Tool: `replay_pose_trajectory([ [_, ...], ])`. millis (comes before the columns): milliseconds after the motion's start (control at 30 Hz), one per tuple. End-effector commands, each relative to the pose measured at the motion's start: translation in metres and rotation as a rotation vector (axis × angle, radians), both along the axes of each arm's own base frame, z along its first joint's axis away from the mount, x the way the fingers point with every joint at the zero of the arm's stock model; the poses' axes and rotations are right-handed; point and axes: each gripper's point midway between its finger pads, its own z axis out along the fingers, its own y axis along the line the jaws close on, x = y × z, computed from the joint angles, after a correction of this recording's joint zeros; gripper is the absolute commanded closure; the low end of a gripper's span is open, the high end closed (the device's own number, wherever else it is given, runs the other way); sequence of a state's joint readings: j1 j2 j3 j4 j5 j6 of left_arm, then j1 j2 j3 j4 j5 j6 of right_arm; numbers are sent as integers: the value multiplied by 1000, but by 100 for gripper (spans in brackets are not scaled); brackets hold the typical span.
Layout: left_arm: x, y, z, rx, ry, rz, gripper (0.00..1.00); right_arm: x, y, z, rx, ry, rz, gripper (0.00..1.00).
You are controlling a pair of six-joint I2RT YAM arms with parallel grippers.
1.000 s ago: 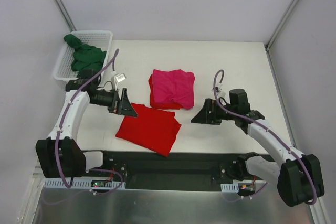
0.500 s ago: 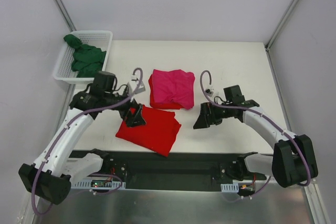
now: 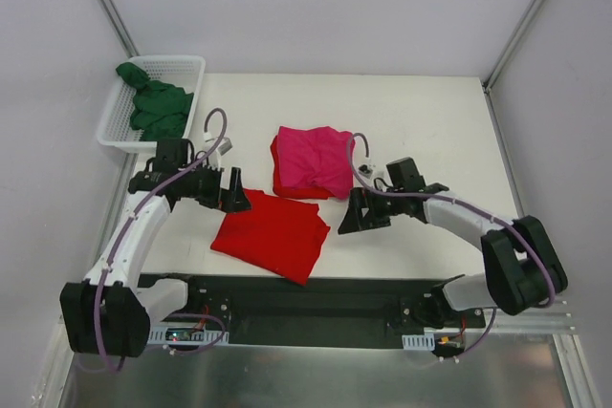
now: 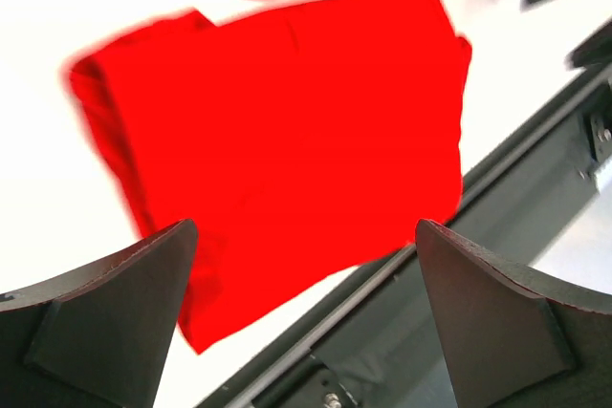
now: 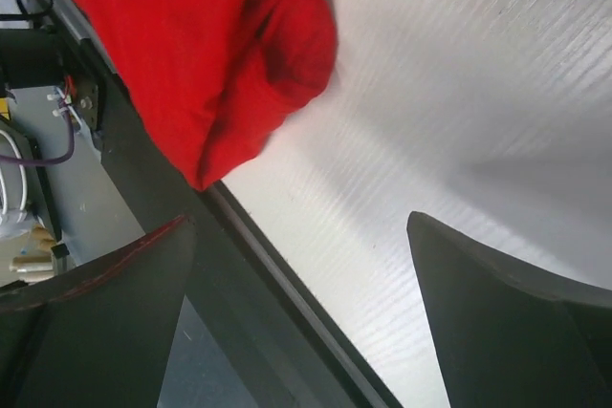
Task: Fold and stack the t-shirts
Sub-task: Put the neatly folded tshirt into the corner of the board with the right arm
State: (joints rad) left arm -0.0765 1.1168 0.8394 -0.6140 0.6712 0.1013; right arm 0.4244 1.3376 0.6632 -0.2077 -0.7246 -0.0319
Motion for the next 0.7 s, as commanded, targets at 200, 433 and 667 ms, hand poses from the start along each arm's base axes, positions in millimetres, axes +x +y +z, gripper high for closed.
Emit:
replay_pose_trajectory([
  [200,12,36,49,25,-195,82,1,44,60,-32,75,162,-96,4],
  [433,11,40,47,49,-190,75,1,38,104,-26,165,219,-57,4],
  [667,16,41,49,56,-198,56,1,21,102,-29,143,232,-51,4],
])
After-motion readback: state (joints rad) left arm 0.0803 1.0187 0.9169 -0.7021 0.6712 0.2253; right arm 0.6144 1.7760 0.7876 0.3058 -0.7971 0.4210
